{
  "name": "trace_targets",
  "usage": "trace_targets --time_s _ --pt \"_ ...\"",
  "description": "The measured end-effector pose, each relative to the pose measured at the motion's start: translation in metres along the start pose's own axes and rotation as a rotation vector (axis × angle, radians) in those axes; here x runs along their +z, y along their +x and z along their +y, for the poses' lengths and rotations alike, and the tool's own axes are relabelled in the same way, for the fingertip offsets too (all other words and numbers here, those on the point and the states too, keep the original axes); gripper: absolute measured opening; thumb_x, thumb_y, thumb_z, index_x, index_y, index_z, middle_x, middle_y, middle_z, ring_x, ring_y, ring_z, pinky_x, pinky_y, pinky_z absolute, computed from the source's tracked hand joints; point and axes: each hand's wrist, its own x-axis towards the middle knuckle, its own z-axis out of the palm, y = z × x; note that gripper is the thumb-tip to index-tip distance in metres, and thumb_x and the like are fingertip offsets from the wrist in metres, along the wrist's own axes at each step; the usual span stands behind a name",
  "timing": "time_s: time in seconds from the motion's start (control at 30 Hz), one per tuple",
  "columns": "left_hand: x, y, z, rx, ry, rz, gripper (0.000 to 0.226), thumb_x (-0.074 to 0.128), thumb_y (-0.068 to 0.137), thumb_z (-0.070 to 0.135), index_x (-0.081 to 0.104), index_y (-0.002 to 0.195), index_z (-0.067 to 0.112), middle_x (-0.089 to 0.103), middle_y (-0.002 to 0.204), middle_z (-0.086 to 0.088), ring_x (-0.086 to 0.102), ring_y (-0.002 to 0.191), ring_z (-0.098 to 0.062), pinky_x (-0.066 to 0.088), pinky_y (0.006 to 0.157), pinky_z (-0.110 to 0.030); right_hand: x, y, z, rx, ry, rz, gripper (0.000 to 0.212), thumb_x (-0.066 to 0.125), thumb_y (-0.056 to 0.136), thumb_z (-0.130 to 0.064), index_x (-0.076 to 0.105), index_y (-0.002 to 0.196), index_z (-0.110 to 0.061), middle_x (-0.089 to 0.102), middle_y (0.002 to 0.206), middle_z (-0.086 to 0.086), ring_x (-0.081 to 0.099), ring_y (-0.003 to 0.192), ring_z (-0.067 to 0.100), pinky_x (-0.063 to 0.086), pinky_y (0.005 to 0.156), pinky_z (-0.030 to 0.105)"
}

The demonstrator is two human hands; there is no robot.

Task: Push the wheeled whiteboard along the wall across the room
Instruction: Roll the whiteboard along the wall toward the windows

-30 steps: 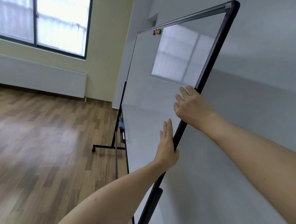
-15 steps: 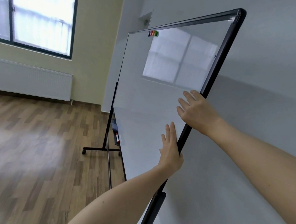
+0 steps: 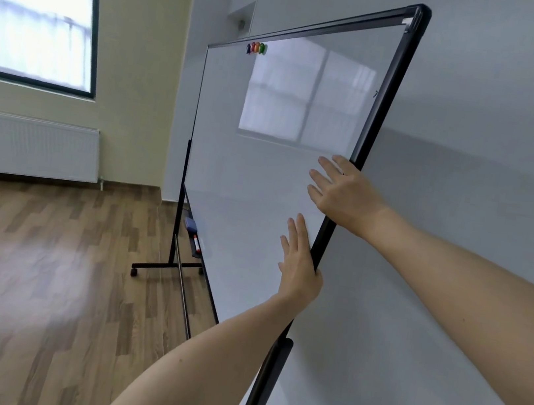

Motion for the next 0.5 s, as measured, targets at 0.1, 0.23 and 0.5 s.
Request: trace_targets --time_s 0.1,0.23,0.5 --pt "-0.005 0.023 -0.014 0.001 -0.002 0.011 0.113 0.034 0.074 -0.020 -0.024 0.143 0.047 -0.023 0.160 0.015 -0.016 0.149 -0.029 0.031 0.110 -0.064 0.014 0.022 -0.003 0.005 0.007 0.003 0.014 0.081 0.069 -0.009 0.073 0.079 -0.014 0.075 0.108 0.010 0.065 0.109 0.036 0.049 0.098 0.048" --pt "-0.012 0.056 -0.031 0.007 0.003 0.021 0.110 0.037 0.077 -0.019 -0.021 0.146 0.043 -0.021 0.161 0.013 -0.014 0.149 -0.029 0.031 0.110 -0.064 0.032 0.053 -0.008 0.001 0.014 -0.006 0.013 0.081 0.066 -0.006 0.072 0.070 -0.015 0.077 0.100 0.010 0.067 0.104 0.035 0.052 0.094 0.046" --pt "-0.032 0.106 -0.053 -0.027 -0.002 0.036 0.106 0.034 0.078 -0.018 -0.018 0.148 0.042 -0.019 0.162 0.013 -0.013 0.149 -0.027 0.025 0.114 -0.062 0.066 0.111 -0.016 -0.003 0.037 -0.035 0.019 0.080 0.059 0.000 0.066 0.058 -0.012 0.076 0.087 0.014 0.068 0.098 0.038 0.054 0.089 0.045"
